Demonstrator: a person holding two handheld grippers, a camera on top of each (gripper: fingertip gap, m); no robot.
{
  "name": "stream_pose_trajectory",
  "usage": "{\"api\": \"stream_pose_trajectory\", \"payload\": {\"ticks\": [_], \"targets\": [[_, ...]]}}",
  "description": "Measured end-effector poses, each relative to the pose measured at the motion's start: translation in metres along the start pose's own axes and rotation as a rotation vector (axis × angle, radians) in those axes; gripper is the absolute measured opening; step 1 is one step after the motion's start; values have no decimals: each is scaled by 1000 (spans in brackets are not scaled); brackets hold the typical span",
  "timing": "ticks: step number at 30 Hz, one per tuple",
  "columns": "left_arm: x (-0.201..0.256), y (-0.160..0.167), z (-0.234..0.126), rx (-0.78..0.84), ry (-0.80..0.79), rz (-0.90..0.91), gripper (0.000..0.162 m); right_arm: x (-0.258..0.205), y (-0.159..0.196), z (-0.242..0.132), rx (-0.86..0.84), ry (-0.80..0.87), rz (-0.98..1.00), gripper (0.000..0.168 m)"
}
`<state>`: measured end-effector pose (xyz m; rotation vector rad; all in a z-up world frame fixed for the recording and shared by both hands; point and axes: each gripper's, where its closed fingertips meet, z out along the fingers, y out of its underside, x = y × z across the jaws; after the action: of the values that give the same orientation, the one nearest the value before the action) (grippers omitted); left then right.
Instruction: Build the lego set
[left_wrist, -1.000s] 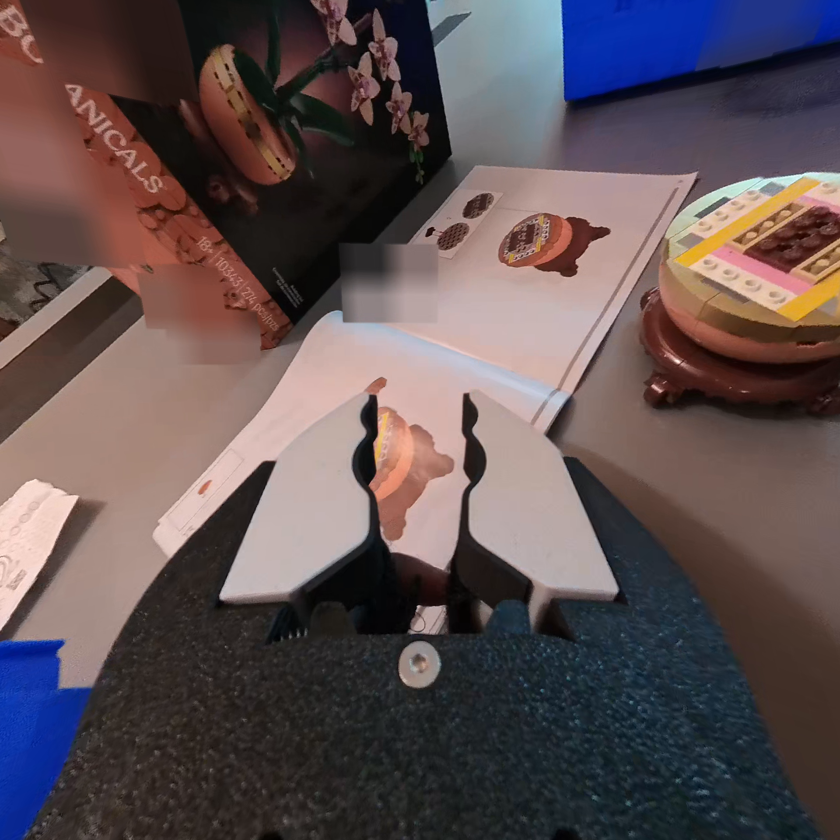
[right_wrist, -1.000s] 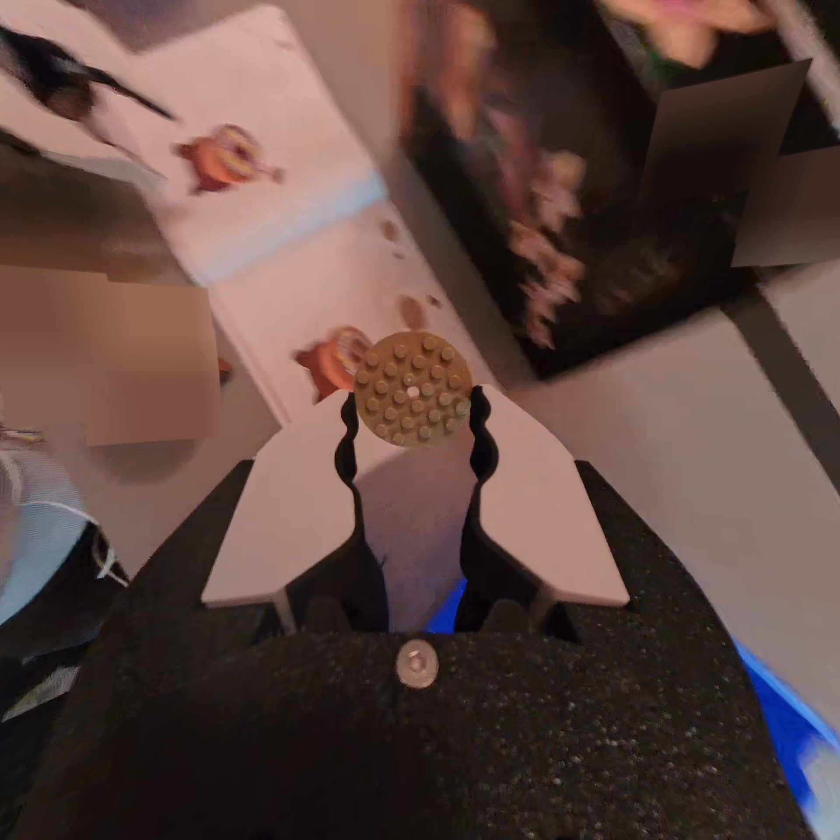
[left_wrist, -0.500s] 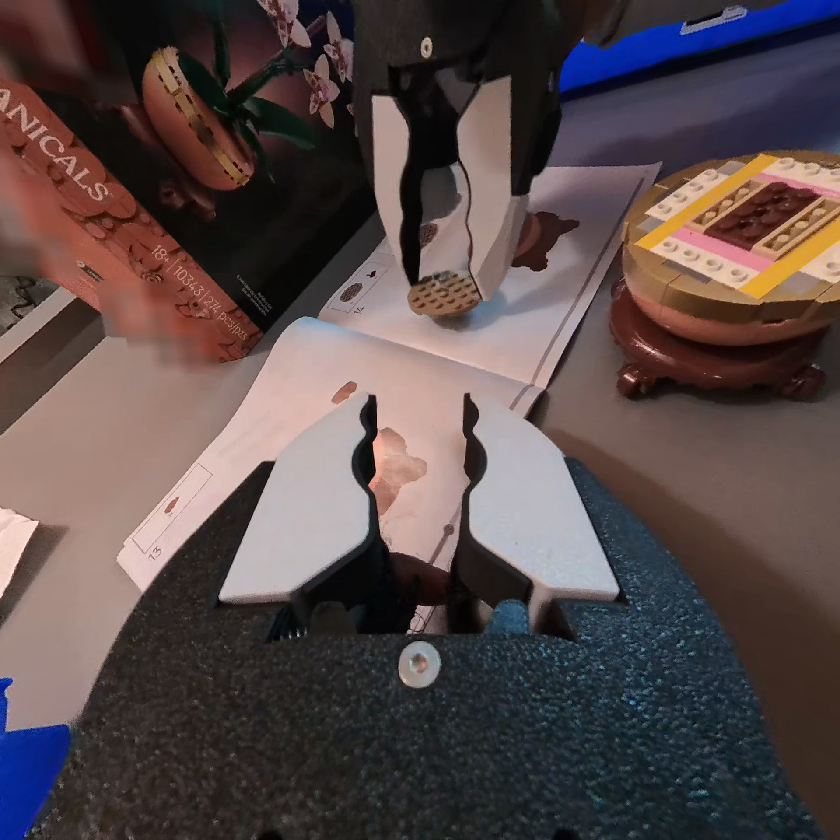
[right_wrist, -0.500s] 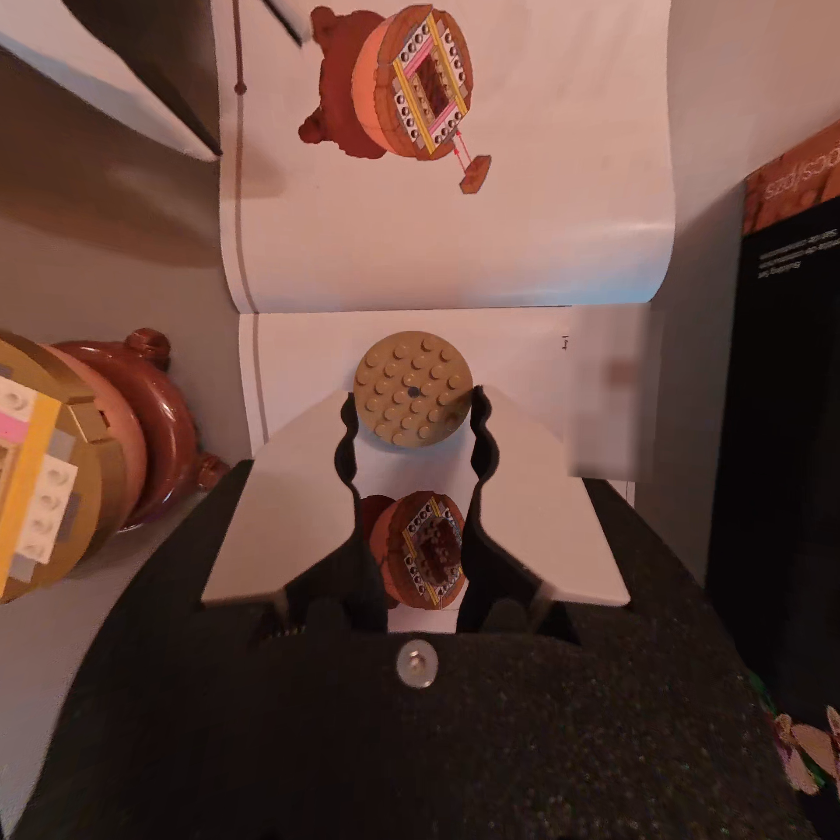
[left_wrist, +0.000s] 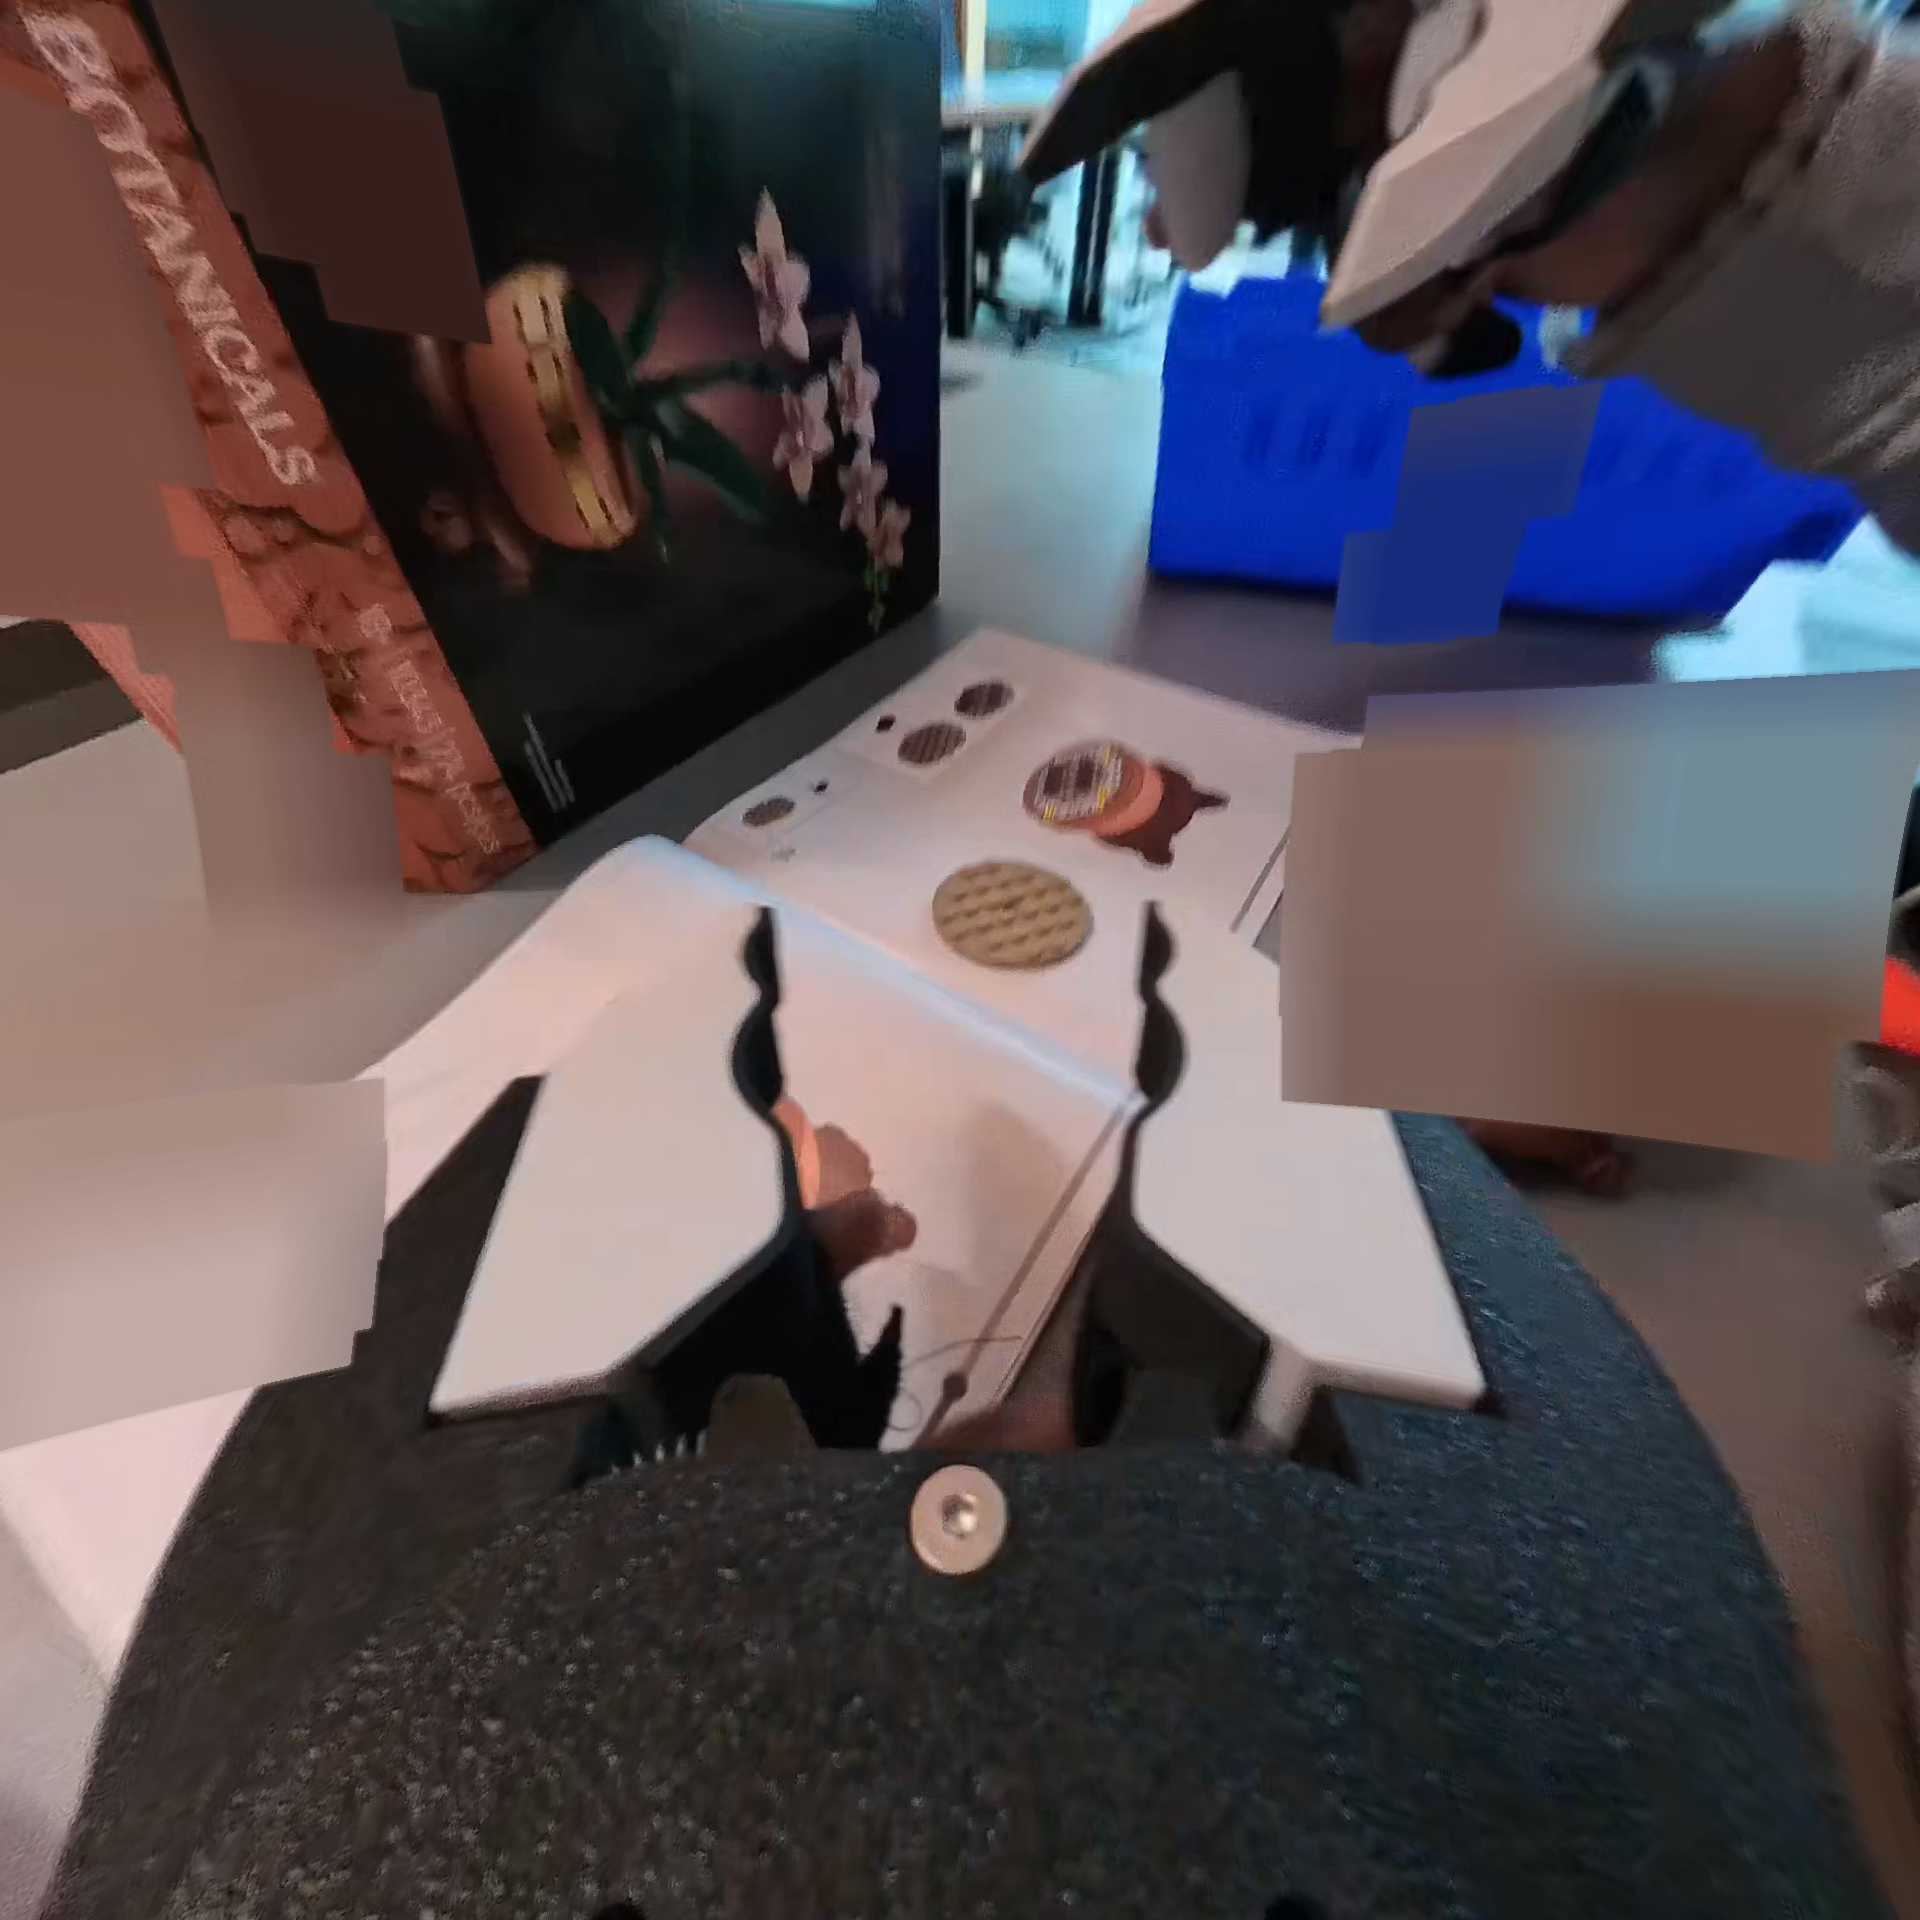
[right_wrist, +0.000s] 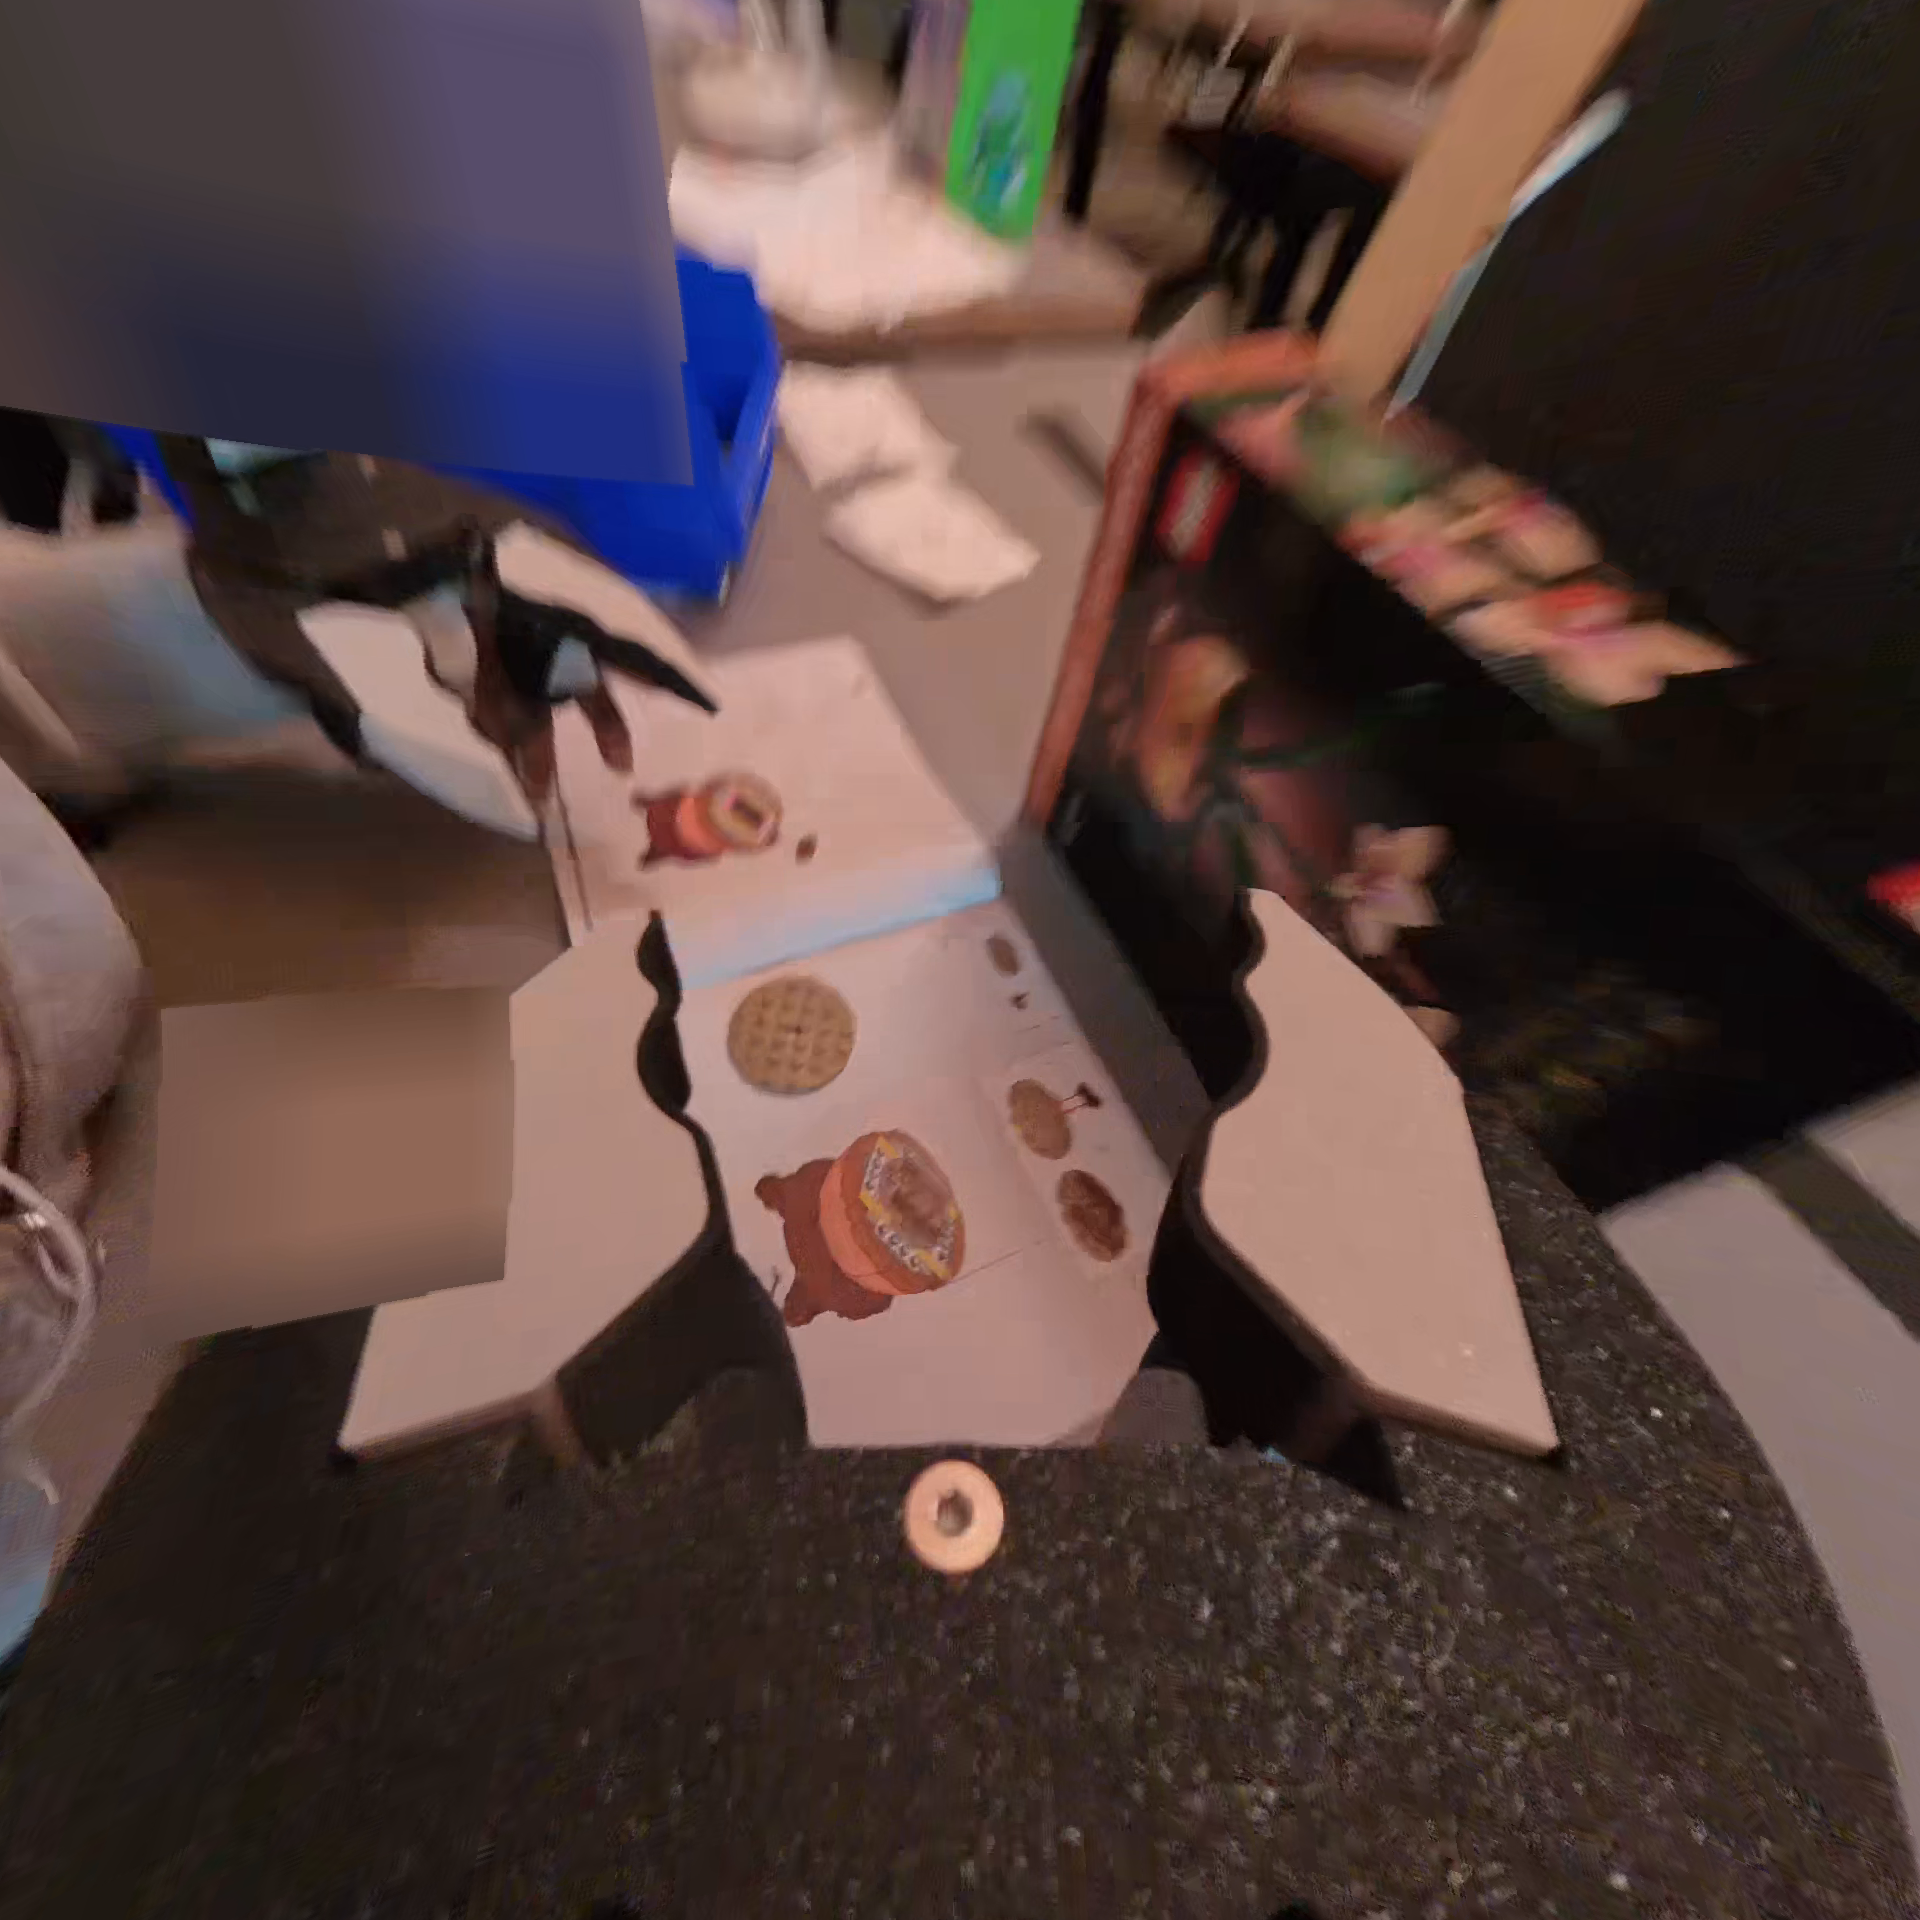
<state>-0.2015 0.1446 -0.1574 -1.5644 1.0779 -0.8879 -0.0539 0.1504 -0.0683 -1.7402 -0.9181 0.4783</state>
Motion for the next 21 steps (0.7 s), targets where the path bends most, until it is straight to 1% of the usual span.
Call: {"api": "stream_pose_trajectory", "payload": {"ticks": [1, 2, 5, 7, 8, 11, 14, 15, 16, 18, 19, 20, 21], "targets": [[-1, -9, -2, 47, 6, -14, 80, 8, -12, -25, 92, 49, 14, 102], [-2, -17, -4, 92, 6, -15, 87, 16, -22, -50, 180, 104, 24, 106], [-2, -36, -7, 170, 4, 4, 88, 37, -41, -129, 412, 267, 4, 109], [-3, -43, -5, 185, -18, 34, 88, 47, -40, -173, 483, 366, -12, 107], [-4, -46, -3, 182, -39, 54, 88, 50, -37, -191, 491, 402, -22, 104], [-4, -47, 6, 147, -91, 122, 88, 59, -21, -226, 417, 502, -84, 110], [-3, -50, 14, 140, -126, 159, 89, 73, 0, -243, 280, 581, -122, 118], [-3, -52, 16, 147, -138, 158, 88, 77, 7, -246, 242, 587, -120, 117], [-4, -55, 17, 157, -153, 152, 87, 81, 15, -247, 201, 586, -107, 111], [-7, -60, 20, 183, -182, 139, 85, 90, 34, -246, 93, 570, -77, 76], [-8, -61, 21, 190, -192, 136, 83, 93, 44, -245, 41, 550, -66, 68], [-9, -62, 22, 191, -200, 135, 82, 95, 54, -242, -9, 519, -68, 56], [-10, -63, 23, 189, -210, 137, 81, 97, 63, -240, -57, 480, -77, 38]]}}
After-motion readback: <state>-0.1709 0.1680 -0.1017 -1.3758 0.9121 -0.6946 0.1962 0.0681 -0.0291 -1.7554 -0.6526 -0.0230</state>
